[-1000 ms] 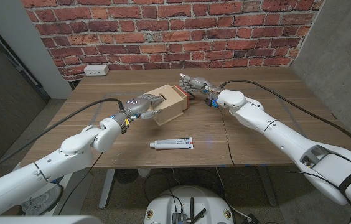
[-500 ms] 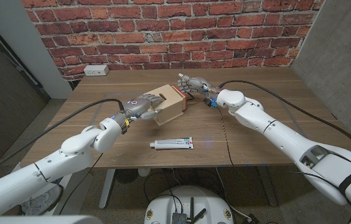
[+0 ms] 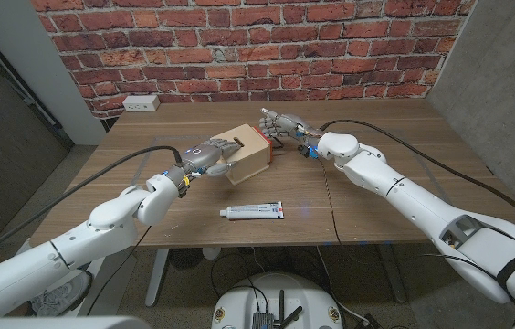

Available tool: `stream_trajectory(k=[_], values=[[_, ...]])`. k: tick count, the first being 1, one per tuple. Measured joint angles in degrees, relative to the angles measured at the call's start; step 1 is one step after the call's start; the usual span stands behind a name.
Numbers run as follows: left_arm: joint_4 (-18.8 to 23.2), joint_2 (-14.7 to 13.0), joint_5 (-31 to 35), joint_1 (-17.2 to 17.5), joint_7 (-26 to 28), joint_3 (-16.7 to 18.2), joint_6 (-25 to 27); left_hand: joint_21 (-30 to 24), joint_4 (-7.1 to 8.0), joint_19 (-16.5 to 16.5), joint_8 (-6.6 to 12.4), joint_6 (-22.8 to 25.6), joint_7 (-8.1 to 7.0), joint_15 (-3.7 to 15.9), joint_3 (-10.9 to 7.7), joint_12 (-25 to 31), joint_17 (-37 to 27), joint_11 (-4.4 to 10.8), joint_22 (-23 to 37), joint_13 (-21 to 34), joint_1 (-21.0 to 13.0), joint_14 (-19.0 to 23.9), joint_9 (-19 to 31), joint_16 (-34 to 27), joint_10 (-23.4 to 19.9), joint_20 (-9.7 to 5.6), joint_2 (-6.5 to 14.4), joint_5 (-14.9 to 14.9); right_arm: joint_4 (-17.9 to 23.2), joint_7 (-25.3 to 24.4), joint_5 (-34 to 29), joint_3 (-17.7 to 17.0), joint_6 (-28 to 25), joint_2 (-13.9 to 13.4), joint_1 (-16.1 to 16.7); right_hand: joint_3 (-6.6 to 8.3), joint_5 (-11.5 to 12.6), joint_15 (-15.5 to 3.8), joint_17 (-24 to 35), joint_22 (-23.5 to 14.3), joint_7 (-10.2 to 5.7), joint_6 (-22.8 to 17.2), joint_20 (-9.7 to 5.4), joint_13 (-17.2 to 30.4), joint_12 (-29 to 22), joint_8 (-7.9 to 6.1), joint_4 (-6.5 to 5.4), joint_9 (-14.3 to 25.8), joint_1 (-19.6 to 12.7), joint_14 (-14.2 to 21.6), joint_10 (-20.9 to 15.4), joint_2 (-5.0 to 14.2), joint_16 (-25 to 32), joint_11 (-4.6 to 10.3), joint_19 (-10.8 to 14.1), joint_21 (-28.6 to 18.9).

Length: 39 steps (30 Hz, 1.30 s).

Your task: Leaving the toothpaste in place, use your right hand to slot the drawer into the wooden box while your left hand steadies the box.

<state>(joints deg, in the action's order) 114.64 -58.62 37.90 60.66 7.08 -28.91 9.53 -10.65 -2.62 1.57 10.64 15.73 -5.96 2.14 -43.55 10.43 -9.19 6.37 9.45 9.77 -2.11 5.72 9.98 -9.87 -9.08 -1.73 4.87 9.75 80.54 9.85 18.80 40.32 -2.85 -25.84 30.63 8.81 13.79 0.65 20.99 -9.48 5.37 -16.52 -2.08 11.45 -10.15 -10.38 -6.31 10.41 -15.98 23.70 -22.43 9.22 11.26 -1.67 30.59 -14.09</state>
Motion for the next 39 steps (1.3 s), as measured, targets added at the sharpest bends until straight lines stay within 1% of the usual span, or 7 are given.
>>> stream_trajectory(k=[4, 8, 14, 22, 30, 34, 39], values=[[0.0, 0.0, 0.0, 0.0, 0.0, 0.0, 0.0, 0.0, -0.01, 0.0, 0.0, 0.4, 0.23, 0.0, 0.01, 0.0, 0.0, 0.21, 0.0, 0.0, -0.1, 0.0, 0.0, 0.0, -0.2, 0.0, -0.1, 0.0, 0.0, 0.3, 0.4, 0.0, 0.1, 0.0, 0.0, 0.45, 0.0, 0.18, -0.3, 0.0, -0.18, 0.3, 0.13, 0.0, 0.0, 0.0, 0.02, 0.0, 0.0, 0.2, 0.4, 0.0, 0.0, -0.22, 0.1, 0.0], [-0.2, 0.0, -0.1, -0.1, 0.0, 0.0, -0.1, 0.0, -0.25, 0.0, 0.0, 0.6, 0.23, 0.0, 0.25, 0.0, 0.0, 0.21, 0.0, 0.0, -0.1, 0.0, 0.0, 0.0, -0.2, 0.0, -0.1, 0.0, -0.7, 0.7, 0.9, 0.0, 0.5, 0.5, 0.0, 0.45, 0.2, 0.18, -0.5, 0.0, -0.22, 0.4, 0.26, 0.0, 0.0, 0.0, 0.02, 0.0, 0.0, 0.2, 0.7, 0.0, 0.0, -0.1, 0.3, 0.0], [-0.3, 0.0, -0.3, -0.2, -0.1, -0.1, -0.3, 0.0, -0.25, 0.0, 0.4, 1.0, 0.21, 0.0, 0.25, 0.0, 0.0, 0.21, 0.0, 0.0, -0.1, 0.0, 0.0, 0.0, -0.2, 0.0, -0.1, 0.0, -1.8, 1.1, 1.6, -0.1, 0.8, 1.2, -0.1, 0.56, 0.2, 0.48, -0.8, 0.0, -0.22, 0.4, 0.38, -0.3, 0.0, 0.0, 0.13, 0.0, 0.0, -0.1, 1.2, 0.0, 0.0, -0.57, 0.9, 0.0], [-0.6, 0.2, -0.3, -0.5, -0.4, -0.3, -0.4, 0.0, -0.34, 0.3, 0.4, 1.3, 0.28, 0.0, 0.34, 0.0, 0.0, 0.21, 0.0, 0.0, -0.3, 0.0, 0.0, 0.0, -0.2, -0.32, -0.3, 0.0, -2.6, 1.8, 2.9, -0.2, 0.9, 1.8, -0.1, 0.67, 0.2, 0.7, -0.9, 0.0, -0.22, 0.4, 0.44, -0.3, 0.0, 0.0, 0.24, 0.0, 0.0, -0.3, 1.4, 0.0, 0.0, -0.37, 1.0, 0.0], [-0.6, 0.3, -0.3, -0.7, -0.6, -0.4, -0.4, 0.0, -0.42, 0.3, 0.4, 1.3, 0.27, 0.0, 0.42, 0.0, 0.0, 0.42, 0.0, 0.0, -0.6, 0.0, 0.3, 0.0, -0.4, -0.32, 0.1, 0.0, -3.0, 2.1, 3.4, -0.2, 0.9, 2.2, -0.3, 0.9, 0.4, 0.8, -1.1, 0.0, -0.22, 0.4, 0.74, -0.3, 0.0, -0.23, 0.48, 0.0, 0.0, -0.5, 1.7, 0.0, 0.0, -0.68, 1.3, 0.4], [-0.7, 0.3, -0.3, -0.8, -0.6, -0.5, -0.4, 0.0, -0.41, 0.3, 0.4, 1.8, 0.24, 0.0, 0.41, 0.0, 0.0, 0.51, 0.0, 0.0, -0.6, 0.0, 0.4, 0.0, -0.5, -0.32, 0.1, 0.0, -3.0, 2.2, 3.7, -0.2, 0.9, 2.3, -0.4, 1.07, 0.4, 0.89, -1.3, -0.1, -0.06, 0.2, 1.05, -0.3, 0.0, -0.23, 0.33, 0.0, 0.0, -0.5, 1.9, 0.0, 0.0, -0.91, 1.7, 0.4], [-0.7, 0.4, -0.3, -0.9, -0.7, -0.6, -0.4, 0.0, -0.56, 0.3, 0.4, 1.8, 0.26, 0.01, 0.57, 0.0, 0.0, 0.51, 0.0, 0.0, -0.6, 0.0, 0.4, 0.0, -0.5, -0.32, 0.1, 0.0, -3.1, 2.5, 4.1, -0.1, 0.8, 2.4, -0.4, 1.07, 0.4, 0.89, -1.3, 0.0, -0.02, 0.2, 0.84, -0.3, 0.0, -0.23, 0.33, 0.0, 0.0, -0.5, 2.0, 0.0, 0.0, -0.99, 1.9, 0.4]])
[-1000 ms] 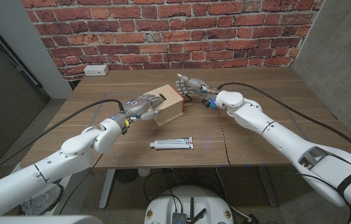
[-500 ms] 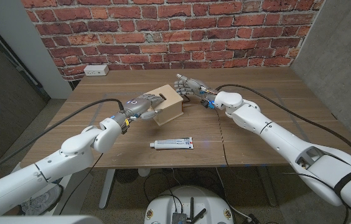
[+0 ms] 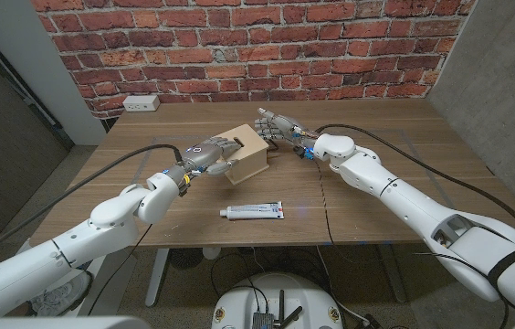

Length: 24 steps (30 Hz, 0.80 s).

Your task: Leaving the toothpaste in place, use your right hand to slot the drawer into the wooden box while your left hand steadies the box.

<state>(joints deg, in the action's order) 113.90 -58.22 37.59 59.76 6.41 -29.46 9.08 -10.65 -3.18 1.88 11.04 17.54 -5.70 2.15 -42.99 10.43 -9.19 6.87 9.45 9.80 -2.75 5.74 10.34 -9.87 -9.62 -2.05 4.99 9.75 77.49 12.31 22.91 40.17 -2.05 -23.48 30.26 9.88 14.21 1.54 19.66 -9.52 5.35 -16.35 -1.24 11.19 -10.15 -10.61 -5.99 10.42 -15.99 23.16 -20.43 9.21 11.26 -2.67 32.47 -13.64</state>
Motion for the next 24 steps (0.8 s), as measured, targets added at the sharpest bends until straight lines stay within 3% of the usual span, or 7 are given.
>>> stream_trajectory(k=[24], values=[[1.6, -0.9, 0.2, 1.7, 0.5, 0.8, 0.9, 0.0, 0.01, 0.0, 0.24, 0.6, 0.21, 0.2, -0.01, 0.0, 0.0, -0.01, 0.0, 0.2, 0.0, 0.2, -0.1, 0.0, 0.0, 0.0, 0.0, 0.0, 1.4, -0.7, 0.1, 0.0, -0.1, -0.4, 0.6, 0.66, 0.0, 0.61, -0.5, -0.1, 0.0, 0.0, -0.1, 0.0, -0.3, 0.0, 0.19, 0.0, 0.0, -0.6, 0.1, 0.0, 0.0, -0.1, 0.5, 0.4]])
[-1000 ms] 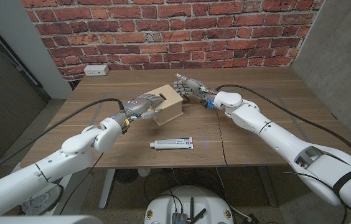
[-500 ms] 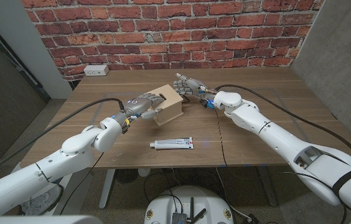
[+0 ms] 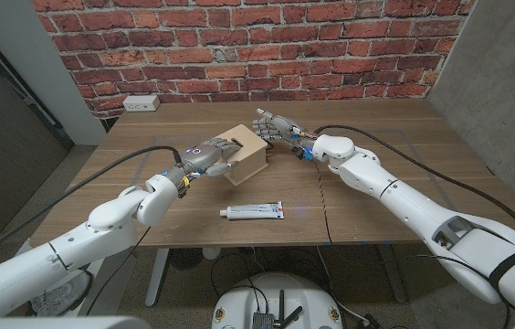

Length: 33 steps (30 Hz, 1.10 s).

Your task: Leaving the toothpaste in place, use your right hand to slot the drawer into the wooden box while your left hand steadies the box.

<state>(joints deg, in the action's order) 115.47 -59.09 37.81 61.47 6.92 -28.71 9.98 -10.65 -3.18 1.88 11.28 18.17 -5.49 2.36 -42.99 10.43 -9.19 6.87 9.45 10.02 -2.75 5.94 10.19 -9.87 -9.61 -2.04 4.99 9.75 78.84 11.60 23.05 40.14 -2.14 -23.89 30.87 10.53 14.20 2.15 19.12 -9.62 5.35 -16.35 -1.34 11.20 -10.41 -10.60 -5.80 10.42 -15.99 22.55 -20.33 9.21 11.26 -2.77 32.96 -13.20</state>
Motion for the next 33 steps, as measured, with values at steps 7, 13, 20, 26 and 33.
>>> stream_trajectory(k=[7, 13, 20, 26, 33], values=[[0.3, -0.1, 0.0, 0.3, 0.1, 0.1, 0.3, 0.0, 0.0, 0.0, -0.22, 0.0, 0.05, 0.0, 0.0, 0.0, 0.0, 0.0, 0.0, 0.0, 0.0, 0.0, 0.0, 0.0, 0.0, 0.0, 0.0, 0.0, 0.3, -0.4, -0.1, -0.2, 0.1, -0.3, 0.2, 0.04, 0.3, 0.0, -0.2, 0.0, 0.0, 0.0, 0.01, 0.0, 0.0, -0.22, 0.04, 0.0, 0.0, 0.0, 0.0, 0.0, 0.0, 0.0, 0.0, 0.3], [0.6, -0.3, 0.1, 0.7, 0.2, 0.3, 0.4, 0.0, 0.0, 0.0, -0.44, 0.0, 0.05, -0.26, 0.0, 0.0, 0.0, 0.0, 0.0, 0.0, 0.0, 0.3, 0.0, 0.0, 0.0, 0.0, 0.0, 0.0, 0.5, -1.1, -0.3, -0.4, 0.2, -0.4, 0.4, 0.04, 0.3, 0.0, -0.3, 0.0, 0.0, 0.0, 0.21, 0.0, 0.0, -0.22, 0.04, -0.3, 0.0, 0.0, 0.0, 0.0, 0.0, 0.0, 0.2, 0.5], [0.8, -0.3, 0.3, 0.8, 0.3, 0.4, 0.6, 0.0, 0.0, 0.0, -0.33, 0.0, 0.04, -0.32, 0.0, 0.0, 0.0, -0.21, 0.0, 0.0, 0.0, 0.3, 0.0, 0.0, -0.2, 0.0, 0.0, 0.0, 1.3, -2.0, -0.6, -0.8, 0.3, -0.8, 0.8, 0.45, 0.3, 0.0, -0.3, 0.0, 0.0, 0.0, 0.21, 0.0, 0.0, -0.22, 0.01, -0.3, 0.0, 0.0, 0.0, 0.0, 0.0, 0.01, 0.2, 0.7], [0.9, -0.3, 0.6, 0.9, 0.5, 0.4, 0.6, 0.0, 0.0, 0.0, -0.24, 0.0, 0.04, -0.32, 0.0, 0.0, 0.0, -0.21, 0.0, 0.0, 0.0, 0.3, 0.0, 0.0, -0.2, 0.0, 0.0, 0.0, 1.8, -2.7, -0.9, -1.2, 0.5, -1.2, 1.0, 0.45, 0.3, 0.0, -0.5, 0.0, -0.21, -0.2, 0.21, 0.0, 0.0, -0.22, 0.01, -0.3, 0.0, 0.0, 0.0, 0.0, 0.0, 0.01, 0.2, 0.7], [0.9, -0.3, 1.0, 0.9, 0.8, 0.5, 0.6, 0.0, 0.0, 0.0, -0.24, 0.0, 0.04, -0.32, 0.0, 0.0, 0.0, -0.21, 0.0, 0.0, 0.0, 0.3, 0.0, 0.0, -0.2, 0.0, 0.0, 0.0, 2.1, -3.3, -1.1, -1.5, 0.8, -1.4, 1.1, 0.45, 0.3, 0.21, -0.5, 0.0, -0.37, -0.4, 0.21, 0.0, 0.0, -0.22, 0.01, -0.3, 0.2, -0.6, 0.0, -0.24, 0.0, 0.06, 0.2, 0.9]])
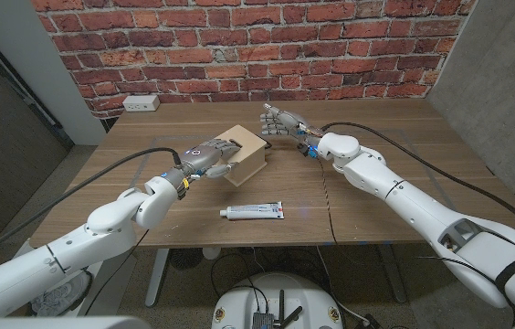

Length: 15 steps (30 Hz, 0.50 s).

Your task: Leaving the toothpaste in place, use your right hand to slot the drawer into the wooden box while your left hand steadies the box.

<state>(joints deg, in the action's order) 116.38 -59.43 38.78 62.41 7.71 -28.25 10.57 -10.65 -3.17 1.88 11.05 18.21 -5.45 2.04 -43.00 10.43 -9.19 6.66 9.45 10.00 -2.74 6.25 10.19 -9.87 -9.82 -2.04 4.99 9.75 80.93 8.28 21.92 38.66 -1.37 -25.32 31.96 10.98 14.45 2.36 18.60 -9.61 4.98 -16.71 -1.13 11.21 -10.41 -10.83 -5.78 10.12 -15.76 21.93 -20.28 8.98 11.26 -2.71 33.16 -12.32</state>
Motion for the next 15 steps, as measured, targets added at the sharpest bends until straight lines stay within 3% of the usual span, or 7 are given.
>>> stream_trajectory(k=[15], values=[[0.1, 0.4, 0.7, -0.6, 0.1, 0.1, 0.2, 0.0, -0.25, 0.0, 0.0, 0.0, 0.01, 0.0, 0.25, 0.0, 0.0, -0.02, 0.0, 0.0, 0.0, 0.0, 0.3, 0.0, 0.0, 0.0, 0.0, 0.0, 0.3, -0.9, -0.3, -0.7, 0.2, -0.8, 0.1, 0.23, 0.0, -0.14, -0.3, 0.0, 0.0, 0.0, 0.63, 0.0, 0.0, 0.0, 0.23, 0.0, 0.0, -0.8, 0.2, 0.0, 0.0, 0.25, -0.6, 0.5]])
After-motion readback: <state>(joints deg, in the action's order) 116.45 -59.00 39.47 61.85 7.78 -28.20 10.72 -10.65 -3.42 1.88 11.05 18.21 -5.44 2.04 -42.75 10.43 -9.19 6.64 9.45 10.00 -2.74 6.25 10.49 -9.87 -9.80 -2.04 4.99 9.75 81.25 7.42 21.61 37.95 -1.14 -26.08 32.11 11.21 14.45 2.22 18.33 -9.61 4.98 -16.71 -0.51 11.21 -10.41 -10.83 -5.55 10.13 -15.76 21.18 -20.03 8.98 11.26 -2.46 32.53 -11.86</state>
